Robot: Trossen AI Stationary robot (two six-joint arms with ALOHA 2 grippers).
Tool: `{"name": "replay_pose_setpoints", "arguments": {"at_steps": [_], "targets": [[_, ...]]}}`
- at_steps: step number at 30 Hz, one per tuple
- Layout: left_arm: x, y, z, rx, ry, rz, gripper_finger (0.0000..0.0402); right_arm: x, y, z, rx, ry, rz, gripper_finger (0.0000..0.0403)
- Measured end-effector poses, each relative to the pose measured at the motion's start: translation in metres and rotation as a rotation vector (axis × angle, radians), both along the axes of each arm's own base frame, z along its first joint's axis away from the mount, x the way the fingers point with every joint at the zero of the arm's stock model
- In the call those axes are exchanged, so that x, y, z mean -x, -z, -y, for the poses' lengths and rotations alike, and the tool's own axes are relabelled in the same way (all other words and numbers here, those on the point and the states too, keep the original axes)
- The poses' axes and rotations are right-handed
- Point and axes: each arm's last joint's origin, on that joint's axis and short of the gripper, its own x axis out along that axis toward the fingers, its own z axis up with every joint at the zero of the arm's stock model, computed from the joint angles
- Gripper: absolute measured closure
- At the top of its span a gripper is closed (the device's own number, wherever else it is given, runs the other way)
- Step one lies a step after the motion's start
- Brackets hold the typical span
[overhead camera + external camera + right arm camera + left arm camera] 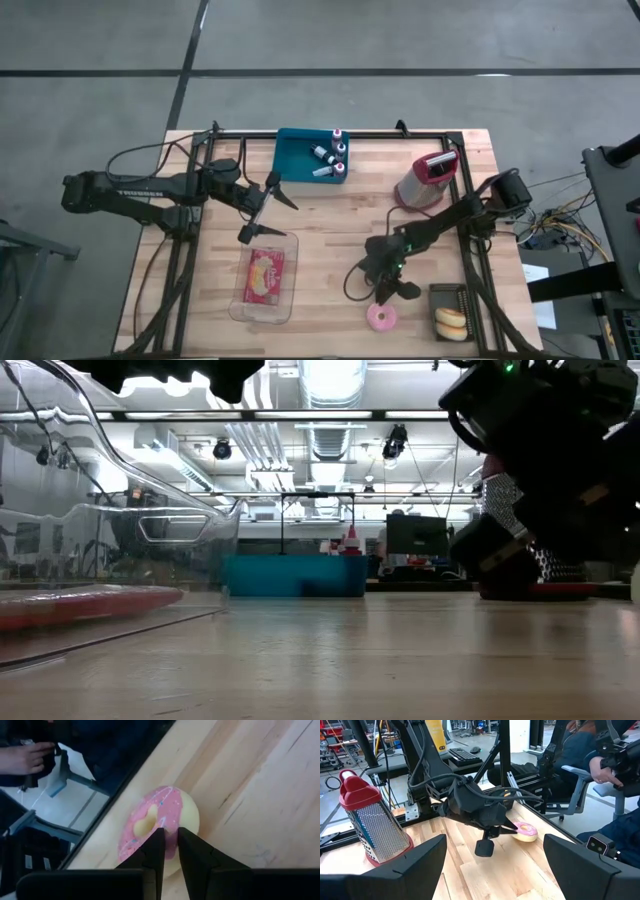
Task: Pick & Place Food Item
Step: Put the pink donut into the black bin
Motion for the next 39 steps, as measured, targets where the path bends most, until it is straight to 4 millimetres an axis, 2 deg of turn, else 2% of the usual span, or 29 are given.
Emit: {"name": "replay_pose_setpoints", "arguments": {"at_steps": [11, 29, 34, 39], "targets": [[0.000, 0.000, 0.000, 0.000, 0.000, 0.000, 0.0062, 0.000, -0.010, 0.000, -0.020, 0.020, 0.009, 0.0356], [0.000, 0.000, 0.000, 0.000, 0.000, 0.000, 0.0062, 0.000, -0.006, 0.002, 0.053, 0.110, -0.021, 0.0356], [0.000, 0.000, 0.000, 0.000, 0.000, 0.000, 0.0062, 0.003, -0.003, 0.008, 0.101, 0.143, -0.081, 0.0355], [0.000, 0.000, 0.000, 0.000, 0.000, 0.000, 0.0062, 0.004, -0.011, 0.019, 0.129, 0.215, -0.094, 0.0355]]}}
